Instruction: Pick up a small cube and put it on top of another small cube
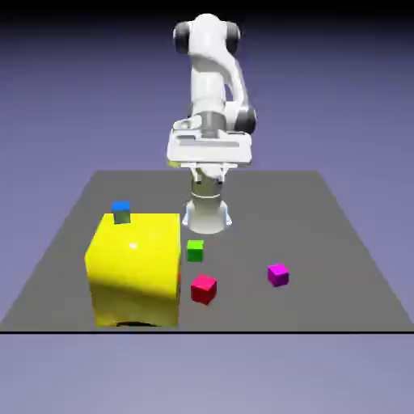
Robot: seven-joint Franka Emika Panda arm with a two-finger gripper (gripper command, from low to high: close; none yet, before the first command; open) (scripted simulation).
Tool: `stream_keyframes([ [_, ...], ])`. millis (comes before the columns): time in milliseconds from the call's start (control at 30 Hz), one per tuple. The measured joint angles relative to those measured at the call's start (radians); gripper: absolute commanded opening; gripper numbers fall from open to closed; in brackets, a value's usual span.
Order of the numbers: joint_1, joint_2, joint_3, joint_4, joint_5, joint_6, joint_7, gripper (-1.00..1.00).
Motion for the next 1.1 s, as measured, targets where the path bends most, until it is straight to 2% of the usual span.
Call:
stream_keyframes([
  [733,-0.099,0.704,0.571,-0.079,-0.954,-0.957,0.009,0.00],
  [1000,-0.127,0.898,0.427,-0.047,-1.226,-0.965,0.157,0.00],
  [1033,-0.132,0.928,0.402,-0.042,-1.269,-0.964,0.182,-1.00],
  [1100,-0.132,0.928,0.402,-0.042,-1.268,-0.964,0.181,-1.00],
])
